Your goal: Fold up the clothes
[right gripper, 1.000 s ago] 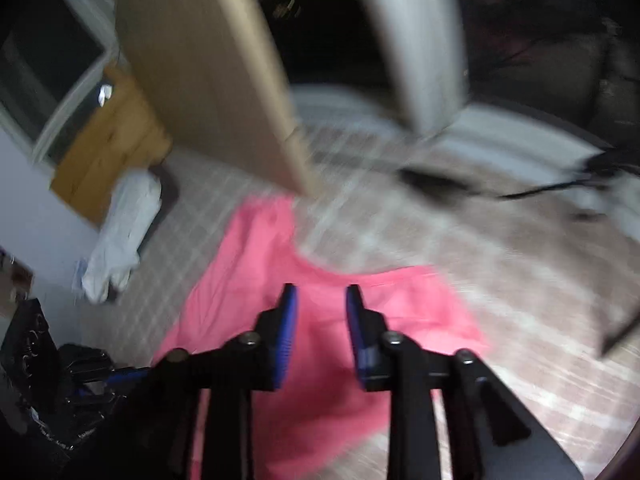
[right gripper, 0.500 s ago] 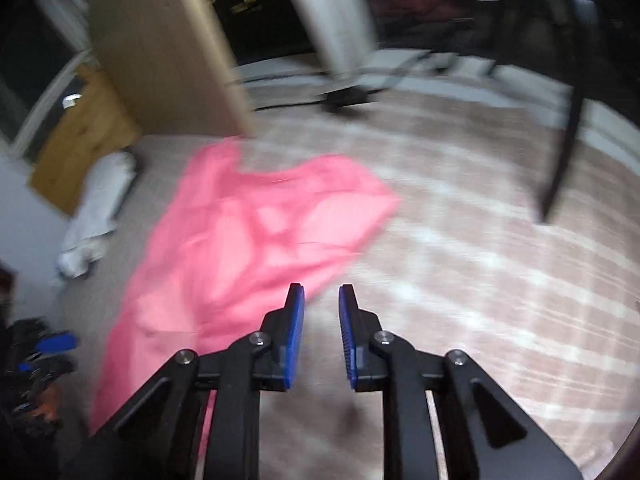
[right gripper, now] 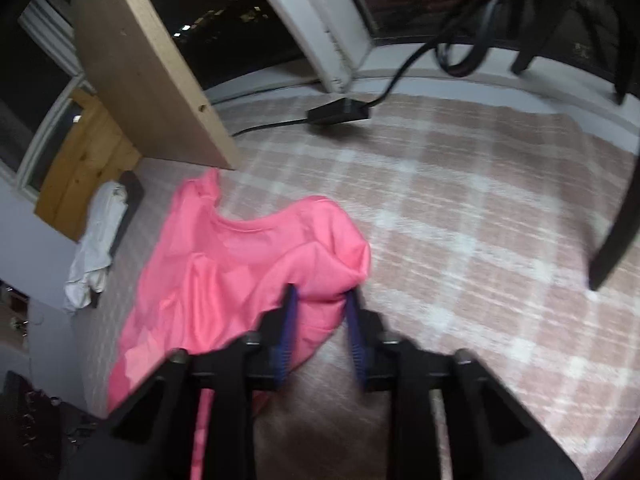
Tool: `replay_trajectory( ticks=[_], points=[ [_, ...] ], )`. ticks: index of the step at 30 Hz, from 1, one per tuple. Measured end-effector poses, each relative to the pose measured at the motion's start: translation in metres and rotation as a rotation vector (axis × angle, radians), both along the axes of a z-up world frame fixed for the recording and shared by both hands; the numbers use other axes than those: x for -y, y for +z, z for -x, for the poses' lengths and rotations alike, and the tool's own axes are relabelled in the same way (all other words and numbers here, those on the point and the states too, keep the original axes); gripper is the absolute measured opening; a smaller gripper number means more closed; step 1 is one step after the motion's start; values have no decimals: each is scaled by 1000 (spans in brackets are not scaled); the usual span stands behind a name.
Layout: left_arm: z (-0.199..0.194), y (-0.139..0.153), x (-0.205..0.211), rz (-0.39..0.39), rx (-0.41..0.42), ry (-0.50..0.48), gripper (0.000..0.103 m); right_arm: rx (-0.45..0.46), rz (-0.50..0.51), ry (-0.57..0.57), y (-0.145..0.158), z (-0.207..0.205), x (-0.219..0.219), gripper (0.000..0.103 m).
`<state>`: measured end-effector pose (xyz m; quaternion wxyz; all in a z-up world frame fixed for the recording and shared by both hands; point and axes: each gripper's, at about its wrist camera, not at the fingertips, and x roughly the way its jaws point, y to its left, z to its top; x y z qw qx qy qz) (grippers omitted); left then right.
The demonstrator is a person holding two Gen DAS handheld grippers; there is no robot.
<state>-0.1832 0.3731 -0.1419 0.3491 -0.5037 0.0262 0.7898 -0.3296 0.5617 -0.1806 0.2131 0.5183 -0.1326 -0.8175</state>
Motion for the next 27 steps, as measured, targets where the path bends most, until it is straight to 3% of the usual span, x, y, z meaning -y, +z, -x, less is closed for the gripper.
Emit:
replay_trajectory(
  ticks=[4, 5, 7, 8, 9, 10, 11, 12, 16, 17, 20, 23, 27],
  points=[
    [5, -8, -9, 50, -17, 17, 18, 4, 37, 24, 8, 0, 1, 7],
    [7, -10, -11, 62, -21, 21, 18, 5, 28, 24, 9, 1, 2, 11],
    [9, -12, -16, 82, -36, 22, 18, -5, -12, 4, 11, 1, 4, 34],
    [10, -13, -19, 88, -50, 16, 18, -14, -15, 4, 11, 1, 5, 34],
    [10, -13, -22, 95, -71, 5, 16, -15, -15, 12, 8, 2, 8, 34],
    [10, -14, -25, 102, -91, -9, 3, -16, -18, 17, 7, 2, 9, 31],
    [10, -15, -26, 99, -93, -21, 1, -18, -23, 21, 6, 2, 10, 23],
    [13, -14, -24, 68, -69, -25, 1, -20, -28, 25, 6, 1, 11, 3],
    [19, 4, -8, -162, 26, -10, 1, -95, -18, -4, 31, 0, -1, 3],
    [20, 6, -7, -176, 29, -6, 1, -111, -23, -16, 37, 2, -4, 3],
    [27, -10, -16, -110, 77, -9, 3, -108, -139, -26, 35, 18, -1, 4],
    [19, -3, -8, -143, 104, 8, 3, -53, -265, -29, 19, 29, 3, 8],
    [6, 11, 6, -201, 124, 32, 12, -116, -229, -93, 33, 15, -11, 8]
  ],
)
